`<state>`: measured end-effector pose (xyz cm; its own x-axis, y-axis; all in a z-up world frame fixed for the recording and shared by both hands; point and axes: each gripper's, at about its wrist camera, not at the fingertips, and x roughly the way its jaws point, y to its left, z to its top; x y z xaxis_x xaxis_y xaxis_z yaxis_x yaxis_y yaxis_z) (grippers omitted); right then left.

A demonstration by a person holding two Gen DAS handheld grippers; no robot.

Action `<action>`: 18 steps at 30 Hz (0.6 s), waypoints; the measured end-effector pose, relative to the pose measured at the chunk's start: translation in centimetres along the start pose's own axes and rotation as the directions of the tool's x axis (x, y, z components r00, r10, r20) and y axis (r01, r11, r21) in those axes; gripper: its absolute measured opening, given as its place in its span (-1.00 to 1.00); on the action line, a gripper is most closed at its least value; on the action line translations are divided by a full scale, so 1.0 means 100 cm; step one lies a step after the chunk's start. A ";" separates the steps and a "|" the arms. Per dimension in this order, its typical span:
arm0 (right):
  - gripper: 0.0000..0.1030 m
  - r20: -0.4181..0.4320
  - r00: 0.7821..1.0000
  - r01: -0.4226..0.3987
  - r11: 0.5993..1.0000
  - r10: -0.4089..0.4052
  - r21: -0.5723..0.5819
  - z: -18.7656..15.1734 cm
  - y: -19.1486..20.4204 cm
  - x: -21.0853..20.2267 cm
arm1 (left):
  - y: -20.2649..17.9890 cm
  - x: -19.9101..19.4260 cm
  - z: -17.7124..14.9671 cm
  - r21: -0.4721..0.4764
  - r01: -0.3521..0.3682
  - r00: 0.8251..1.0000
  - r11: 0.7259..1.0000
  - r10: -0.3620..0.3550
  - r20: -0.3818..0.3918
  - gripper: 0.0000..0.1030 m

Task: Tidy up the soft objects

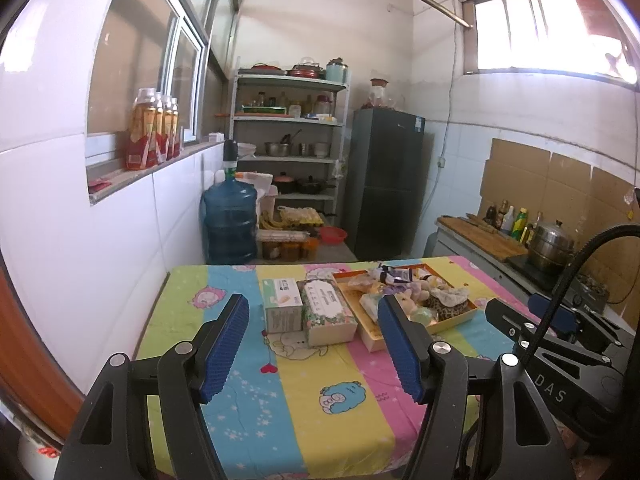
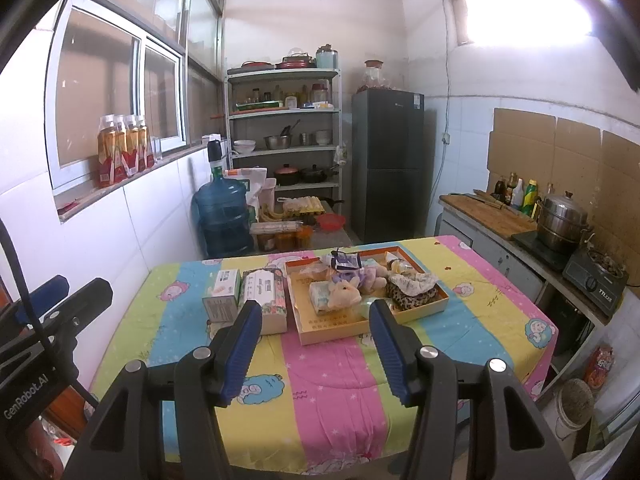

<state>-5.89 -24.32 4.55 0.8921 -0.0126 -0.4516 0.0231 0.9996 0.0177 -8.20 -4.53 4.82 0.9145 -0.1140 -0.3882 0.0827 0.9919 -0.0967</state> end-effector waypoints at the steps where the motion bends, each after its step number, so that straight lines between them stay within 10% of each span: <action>1: 0.08 0.000 1.000 0.001 1.000 -0.001 0.000 0.000 0.000 -0.001 | 0.000 0.000 0.000 0.001 0.000 1.000 1.000 0.000 -0.001 0.33; 18: 0.08 -0.008 1.000 -0.009 1.000 0.009 -0.003 -0.002 -0.010 -0.002 | -0.004 0.003 -0.002 0.004 -0.006 1.000 1.000 0.006 -0.010 0.33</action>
<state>-6.17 -25.32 4.44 0.8886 -0.0039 -0.4587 0.0142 0.9997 0.0190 -8.03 -4.96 4.51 0.9111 -0.1088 -0.3976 0.0792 0.9928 -0.0903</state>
